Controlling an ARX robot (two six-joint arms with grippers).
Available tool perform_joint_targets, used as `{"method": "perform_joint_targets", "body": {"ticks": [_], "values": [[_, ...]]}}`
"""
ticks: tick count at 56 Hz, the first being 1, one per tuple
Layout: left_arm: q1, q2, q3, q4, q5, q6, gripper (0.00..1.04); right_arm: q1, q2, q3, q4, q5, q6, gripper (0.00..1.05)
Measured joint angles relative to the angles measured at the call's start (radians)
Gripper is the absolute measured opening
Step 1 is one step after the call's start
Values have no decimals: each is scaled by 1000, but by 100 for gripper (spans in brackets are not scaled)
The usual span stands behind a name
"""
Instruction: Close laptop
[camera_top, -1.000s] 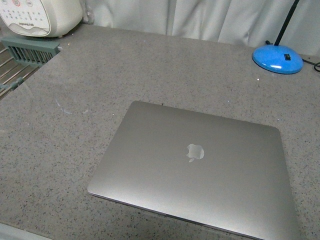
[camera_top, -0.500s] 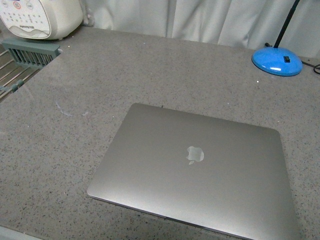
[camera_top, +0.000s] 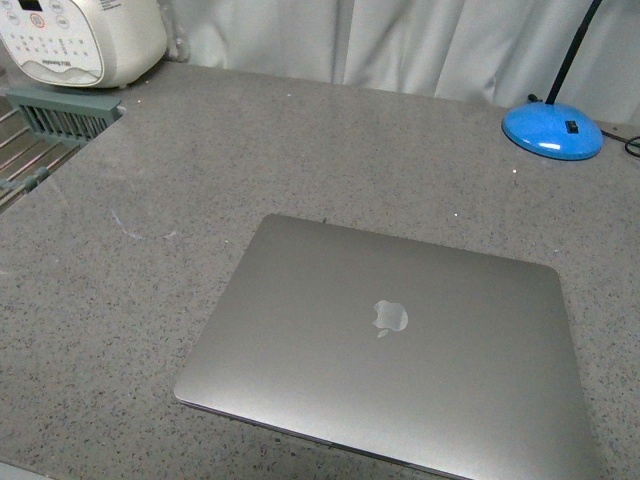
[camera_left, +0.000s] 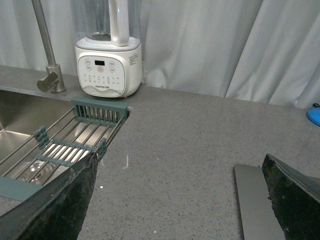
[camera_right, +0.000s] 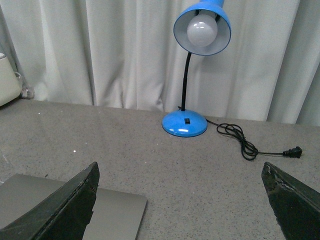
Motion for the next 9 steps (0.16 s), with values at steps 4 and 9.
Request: {"method": "perform_joint_targets", "body": {"ticks": [4, 9], "values": [[0, 0, 0, 0, 0, 0, 98, 0, 0, 0, 0, 0, 0, 95], [0, 0, 0, 0, 0, 0, 98, 0, 0, 0, 0, 0, 0, 95]]}}
